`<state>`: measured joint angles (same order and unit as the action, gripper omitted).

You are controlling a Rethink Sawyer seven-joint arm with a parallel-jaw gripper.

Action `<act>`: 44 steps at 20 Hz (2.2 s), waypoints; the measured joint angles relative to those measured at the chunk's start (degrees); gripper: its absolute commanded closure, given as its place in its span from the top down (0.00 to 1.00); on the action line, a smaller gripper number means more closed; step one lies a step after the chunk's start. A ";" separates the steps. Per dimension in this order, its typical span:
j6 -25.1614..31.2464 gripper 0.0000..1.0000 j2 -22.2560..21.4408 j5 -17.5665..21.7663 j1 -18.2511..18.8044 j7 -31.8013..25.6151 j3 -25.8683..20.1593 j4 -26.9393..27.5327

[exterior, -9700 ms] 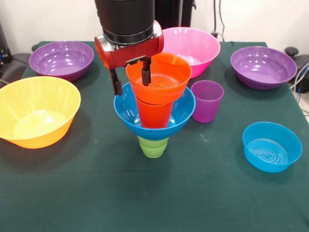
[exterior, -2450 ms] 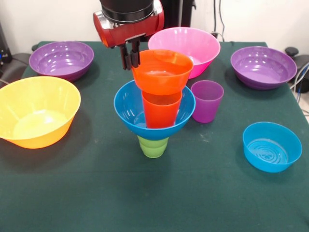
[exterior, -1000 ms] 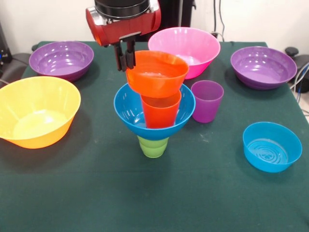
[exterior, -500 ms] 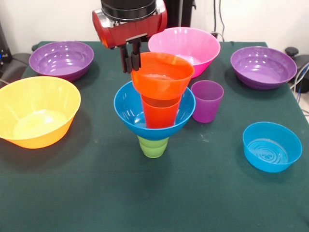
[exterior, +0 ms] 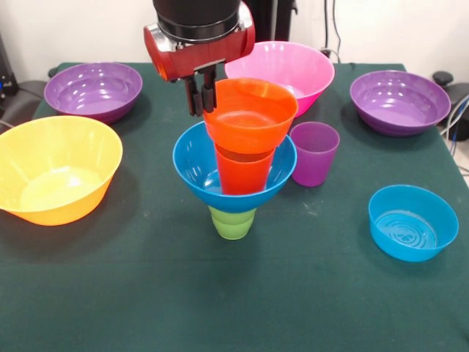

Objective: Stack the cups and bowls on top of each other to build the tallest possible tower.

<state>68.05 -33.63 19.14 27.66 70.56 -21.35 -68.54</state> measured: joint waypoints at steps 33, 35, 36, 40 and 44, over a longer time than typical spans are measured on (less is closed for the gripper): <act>0.00 0.00 0.00 0.00 0.01 0.00 0.00 1.96; 0.00 0.00 0.01 0.01 0.01 0.00 0.00 2.16; 0.00 0.00 0.01 0.01 0.01 0.00 0.00 2.27; 0.00 0.00 0.01 0.00 0.01 0.00 0.00 2.91; 0.01 0.00 0.01 0.01 0.01 0.00 0.00 2.93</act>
<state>68.06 -33.61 19.15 27.67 70.56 -21.35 -65.62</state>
